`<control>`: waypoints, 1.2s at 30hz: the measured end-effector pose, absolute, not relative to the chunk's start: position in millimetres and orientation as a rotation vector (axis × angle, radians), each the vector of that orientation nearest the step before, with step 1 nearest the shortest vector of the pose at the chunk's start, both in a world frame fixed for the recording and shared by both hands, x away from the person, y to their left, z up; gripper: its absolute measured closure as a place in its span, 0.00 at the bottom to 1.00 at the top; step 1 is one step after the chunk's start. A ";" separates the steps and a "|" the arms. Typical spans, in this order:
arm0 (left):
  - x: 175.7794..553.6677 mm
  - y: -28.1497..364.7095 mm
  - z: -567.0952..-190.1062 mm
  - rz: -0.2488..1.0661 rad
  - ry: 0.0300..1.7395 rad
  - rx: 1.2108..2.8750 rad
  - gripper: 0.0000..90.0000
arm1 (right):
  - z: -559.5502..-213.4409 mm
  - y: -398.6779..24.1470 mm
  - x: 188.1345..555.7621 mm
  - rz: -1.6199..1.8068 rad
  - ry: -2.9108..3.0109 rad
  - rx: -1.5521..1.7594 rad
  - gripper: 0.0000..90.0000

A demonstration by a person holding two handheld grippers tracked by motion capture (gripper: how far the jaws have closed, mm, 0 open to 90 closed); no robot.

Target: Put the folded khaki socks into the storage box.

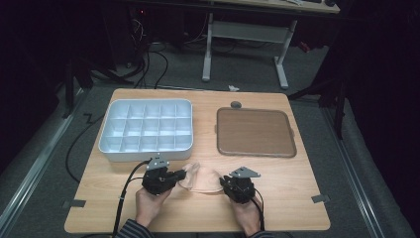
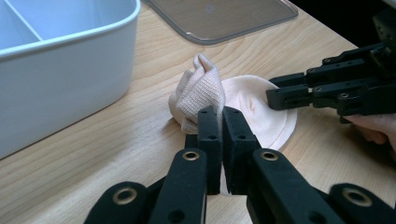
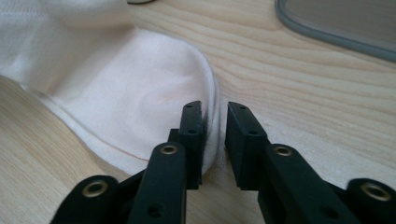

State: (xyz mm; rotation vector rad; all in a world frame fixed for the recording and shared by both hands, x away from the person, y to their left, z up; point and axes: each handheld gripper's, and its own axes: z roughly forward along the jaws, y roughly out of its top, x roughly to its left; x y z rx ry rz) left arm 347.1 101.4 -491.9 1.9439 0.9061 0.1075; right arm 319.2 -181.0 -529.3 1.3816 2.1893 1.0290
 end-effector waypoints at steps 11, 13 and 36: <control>348.2 89.9 -489.3 0.115 0.868 1.972 0.97 | -530.2 -178.1 319.0 1.028 2.203 1.365 0.95; 348.9 87.5 -488.8 0.113 0.861 1.979 0.97 | -530.4 -178.0 319.1 1.030 2.202 1.365 0.95; 350.7 61.8 -488.2 0.103 0.808 2.009 0.97 | -532.2 -178.8 319.7 1.044 2.204 1.350 0.95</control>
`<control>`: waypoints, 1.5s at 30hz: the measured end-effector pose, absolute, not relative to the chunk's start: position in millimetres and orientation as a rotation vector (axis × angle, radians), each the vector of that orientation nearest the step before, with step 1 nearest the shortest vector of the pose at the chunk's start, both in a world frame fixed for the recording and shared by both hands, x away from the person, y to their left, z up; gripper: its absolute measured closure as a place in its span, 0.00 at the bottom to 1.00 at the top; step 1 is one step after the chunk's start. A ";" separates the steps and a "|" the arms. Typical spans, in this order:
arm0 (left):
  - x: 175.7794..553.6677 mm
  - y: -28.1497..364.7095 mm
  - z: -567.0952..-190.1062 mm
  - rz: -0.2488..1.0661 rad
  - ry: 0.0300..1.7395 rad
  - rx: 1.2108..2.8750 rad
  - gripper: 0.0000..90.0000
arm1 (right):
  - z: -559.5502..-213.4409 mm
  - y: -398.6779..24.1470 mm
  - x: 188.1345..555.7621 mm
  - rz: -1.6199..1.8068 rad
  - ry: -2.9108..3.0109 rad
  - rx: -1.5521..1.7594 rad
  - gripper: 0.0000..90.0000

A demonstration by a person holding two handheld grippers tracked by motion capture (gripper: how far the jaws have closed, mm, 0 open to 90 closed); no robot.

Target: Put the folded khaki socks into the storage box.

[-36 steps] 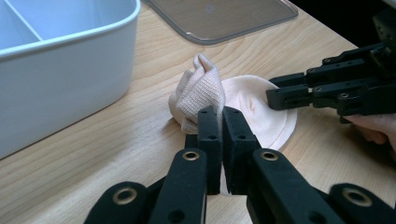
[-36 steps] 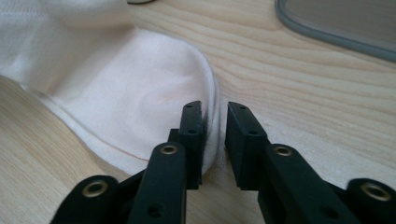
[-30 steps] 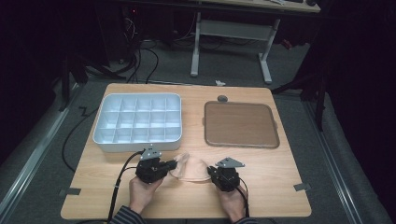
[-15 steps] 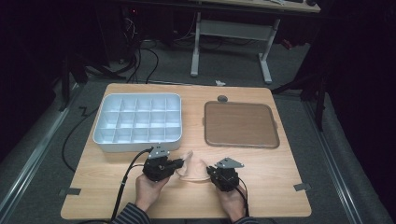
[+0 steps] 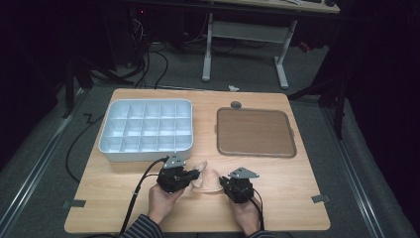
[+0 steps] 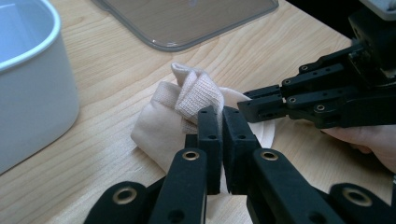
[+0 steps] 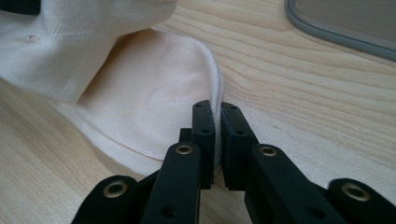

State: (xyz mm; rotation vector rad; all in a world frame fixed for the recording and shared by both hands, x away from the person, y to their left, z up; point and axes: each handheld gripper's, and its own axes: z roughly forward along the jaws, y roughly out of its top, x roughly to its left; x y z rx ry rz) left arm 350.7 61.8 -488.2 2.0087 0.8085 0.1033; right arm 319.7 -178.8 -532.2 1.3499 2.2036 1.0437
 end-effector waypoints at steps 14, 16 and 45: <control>349.4 38.1 -494.4 0.073 0.762 2.044 0.97 | -532.1 -177.4 319.5 1.032 2.207 1.331 0.95; 350.3 36.9 -495.6 0.066 0.765 2.047 0.97 | -532.1 -177.6 319.7 1.033 2.209 1.327 0.95; 359.6 20.2 -515.3 -0.017 0.785 2.115 0.96 | -531.9 -178.2 320.6 1.034 2.221 1.316 0.95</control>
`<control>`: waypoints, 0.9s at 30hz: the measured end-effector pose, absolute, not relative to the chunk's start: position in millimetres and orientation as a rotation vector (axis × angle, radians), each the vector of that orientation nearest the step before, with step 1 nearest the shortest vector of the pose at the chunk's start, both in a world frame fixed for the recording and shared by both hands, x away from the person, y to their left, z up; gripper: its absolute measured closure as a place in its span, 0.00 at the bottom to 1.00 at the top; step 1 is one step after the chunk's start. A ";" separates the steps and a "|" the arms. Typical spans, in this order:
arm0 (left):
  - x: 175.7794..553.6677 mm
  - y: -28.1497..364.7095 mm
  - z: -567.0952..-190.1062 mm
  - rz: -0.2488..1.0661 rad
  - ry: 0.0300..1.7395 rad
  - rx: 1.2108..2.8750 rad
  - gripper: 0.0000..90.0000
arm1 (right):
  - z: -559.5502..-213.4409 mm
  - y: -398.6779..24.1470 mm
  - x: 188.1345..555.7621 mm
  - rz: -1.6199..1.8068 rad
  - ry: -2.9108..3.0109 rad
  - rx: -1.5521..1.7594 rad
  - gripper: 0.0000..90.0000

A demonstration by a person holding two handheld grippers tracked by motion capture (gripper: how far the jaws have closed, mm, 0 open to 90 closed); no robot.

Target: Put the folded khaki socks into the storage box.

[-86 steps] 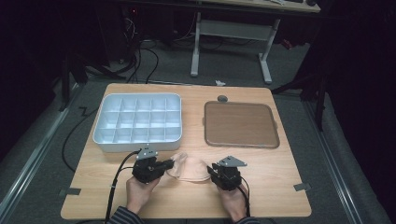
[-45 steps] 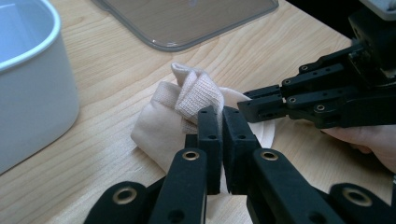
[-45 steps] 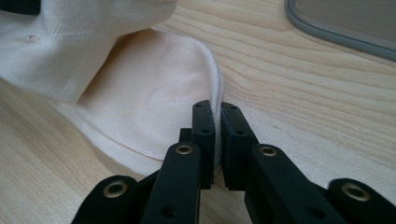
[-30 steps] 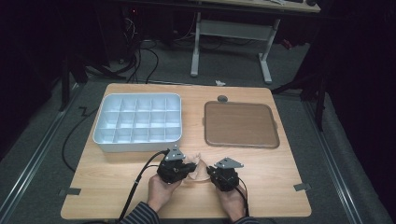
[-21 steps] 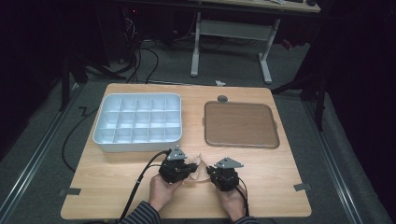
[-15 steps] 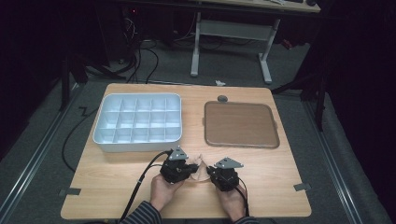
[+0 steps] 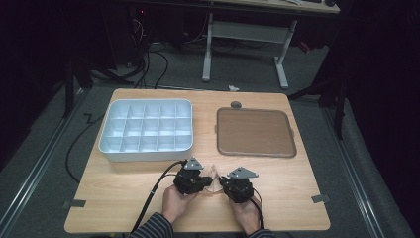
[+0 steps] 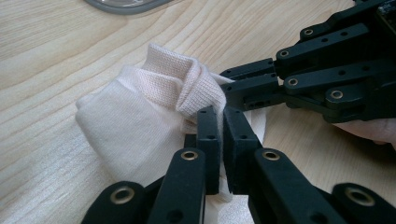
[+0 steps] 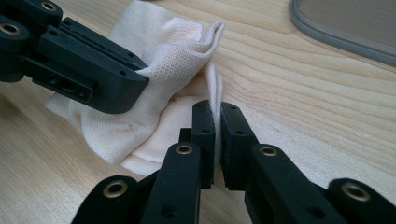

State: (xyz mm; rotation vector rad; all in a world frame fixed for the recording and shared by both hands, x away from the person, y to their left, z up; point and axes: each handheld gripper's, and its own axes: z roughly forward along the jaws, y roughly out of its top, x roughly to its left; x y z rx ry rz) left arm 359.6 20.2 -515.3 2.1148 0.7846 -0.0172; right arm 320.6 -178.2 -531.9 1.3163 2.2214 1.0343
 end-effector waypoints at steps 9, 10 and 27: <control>357.1 21.4 -511.7 -0.010 0.763 2.099 0.78 | -531.8 -179.8 322.9 1.056 2.220 1.355 0.91; 356.2 21.7 -510.7 -0.007 0.759 2.097 0.78 | -531.8 -179.8 322.9 1.056 2.220 1.355 0.91; 345.0 61.4 -499.4 0.029 0.805 2.018 0.64 | -507.1 -187.0 314.2 1.116 2.201 1.335 0.87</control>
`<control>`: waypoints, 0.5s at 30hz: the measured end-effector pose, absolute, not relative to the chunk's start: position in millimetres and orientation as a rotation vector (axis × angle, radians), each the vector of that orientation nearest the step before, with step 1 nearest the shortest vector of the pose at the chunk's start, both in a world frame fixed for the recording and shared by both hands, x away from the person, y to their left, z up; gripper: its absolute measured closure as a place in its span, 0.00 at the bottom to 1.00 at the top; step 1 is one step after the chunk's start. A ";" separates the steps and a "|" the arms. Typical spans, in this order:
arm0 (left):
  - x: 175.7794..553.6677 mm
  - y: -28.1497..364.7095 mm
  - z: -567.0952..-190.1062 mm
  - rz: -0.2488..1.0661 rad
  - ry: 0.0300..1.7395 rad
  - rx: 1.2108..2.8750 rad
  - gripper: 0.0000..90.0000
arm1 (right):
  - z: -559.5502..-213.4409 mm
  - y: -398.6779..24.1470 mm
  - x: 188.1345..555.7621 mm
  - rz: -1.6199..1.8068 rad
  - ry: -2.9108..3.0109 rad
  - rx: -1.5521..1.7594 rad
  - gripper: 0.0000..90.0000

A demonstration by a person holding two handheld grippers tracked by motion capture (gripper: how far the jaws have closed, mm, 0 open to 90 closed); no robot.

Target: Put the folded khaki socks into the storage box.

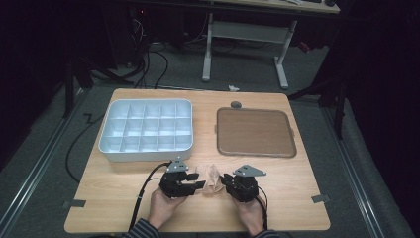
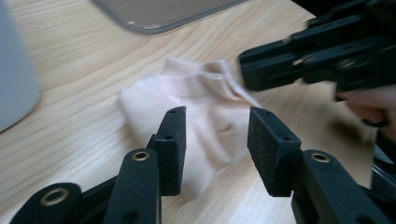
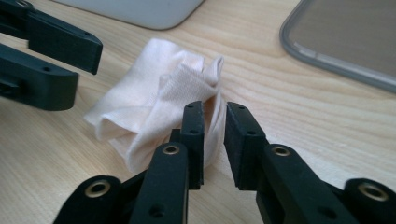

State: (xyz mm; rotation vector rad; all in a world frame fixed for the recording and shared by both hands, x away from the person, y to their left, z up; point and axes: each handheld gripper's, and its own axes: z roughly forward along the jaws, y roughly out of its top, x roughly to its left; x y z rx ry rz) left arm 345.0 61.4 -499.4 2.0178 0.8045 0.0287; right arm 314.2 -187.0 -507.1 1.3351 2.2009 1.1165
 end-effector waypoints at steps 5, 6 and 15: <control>352.2 68.3 -510.1 0.079 0.890 2.044 0.58 | -487.5 -180.0 306.0 1.094 2.207 1.208 0.90; 355.2 68.5 -515.0 0.076 0.917 2.052 0.57 | -485.2 -176.6 304.8 1.090 2.215 1.182 0.90; 355.8 57.4 -525.3 0.102 0.923 2.100 0.50 | -489.3 -144.0 313.1 1.083 2.302 1.117 0.91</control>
